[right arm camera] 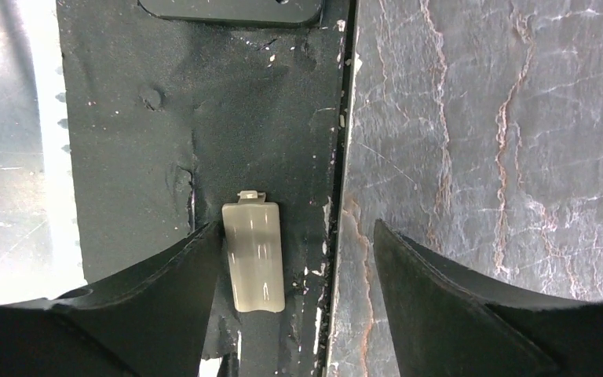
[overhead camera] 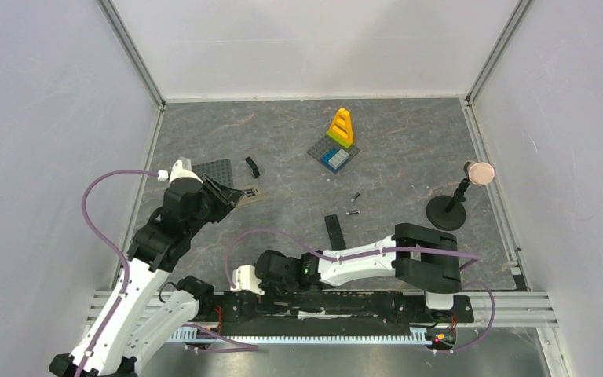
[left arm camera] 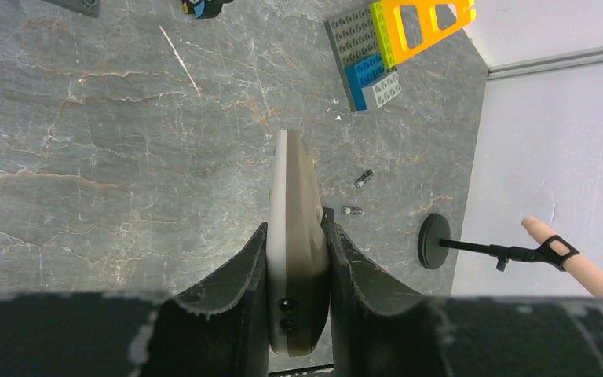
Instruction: Load the batteries into the remote control
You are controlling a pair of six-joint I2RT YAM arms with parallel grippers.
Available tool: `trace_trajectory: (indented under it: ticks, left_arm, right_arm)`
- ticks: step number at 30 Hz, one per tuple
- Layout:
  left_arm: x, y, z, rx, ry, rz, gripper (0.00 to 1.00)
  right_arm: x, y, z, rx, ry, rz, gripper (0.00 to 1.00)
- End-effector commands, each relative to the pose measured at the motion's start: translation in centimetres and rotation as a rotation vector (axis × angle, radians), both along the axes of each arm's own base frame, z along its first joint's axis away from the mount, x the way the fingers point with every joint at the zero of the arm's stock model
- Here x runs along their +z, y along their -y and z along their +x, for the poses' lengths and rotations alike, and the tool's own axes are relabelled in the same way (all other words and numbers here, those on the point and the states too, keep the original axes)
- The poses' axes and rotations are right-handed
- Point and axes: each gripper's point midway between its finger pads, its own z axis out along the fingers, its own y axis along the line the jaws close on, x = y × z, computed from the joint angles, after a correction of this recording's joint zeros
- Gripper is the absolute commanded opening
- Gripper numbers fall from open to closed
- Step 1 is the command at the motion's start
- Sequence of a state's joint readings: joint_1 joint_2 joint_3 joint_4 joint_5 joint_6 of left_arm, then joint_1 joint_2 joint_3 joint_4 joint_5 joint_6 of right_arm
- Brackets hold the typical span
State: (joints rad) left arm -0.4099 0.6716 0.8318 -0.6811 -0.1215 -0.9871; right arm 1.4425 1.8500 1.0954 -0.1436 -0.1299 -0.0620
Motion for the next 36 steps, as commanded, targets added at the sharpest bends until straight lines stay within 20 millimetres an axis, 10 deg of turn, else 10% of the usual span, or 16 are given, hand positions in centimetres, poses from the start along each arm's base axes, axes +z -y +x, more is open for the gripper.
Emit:
trace_trajectory:
  ticks: [1,15,24,36]
  left_arm:
    - [2.3,-0.8,0.3,0.011,0.073,0.032,0.02]
    - [1.8,-0.5,0.3,-0.006,0.064,0.031,0.02]
    - [1.4,0.7,0.0,-0.07,0.068,0.004,0.02]
    - [-4.7,8.8,-1.7,-0.437,-0.017,-0.307,0.02]
  right_arm:
    - [0.8,-1.8,0.0,0.016,0.011,0.05,0.7]
    - [1.2,0.5,2.8,-0.274,0.064,0.076,0.23]
    - [4.3,3.4,5.8,-0.586,0.03,0.161,0.22]
    - [9.3,14.0,12.6,-1.144,-0.152,0.327,0.22]
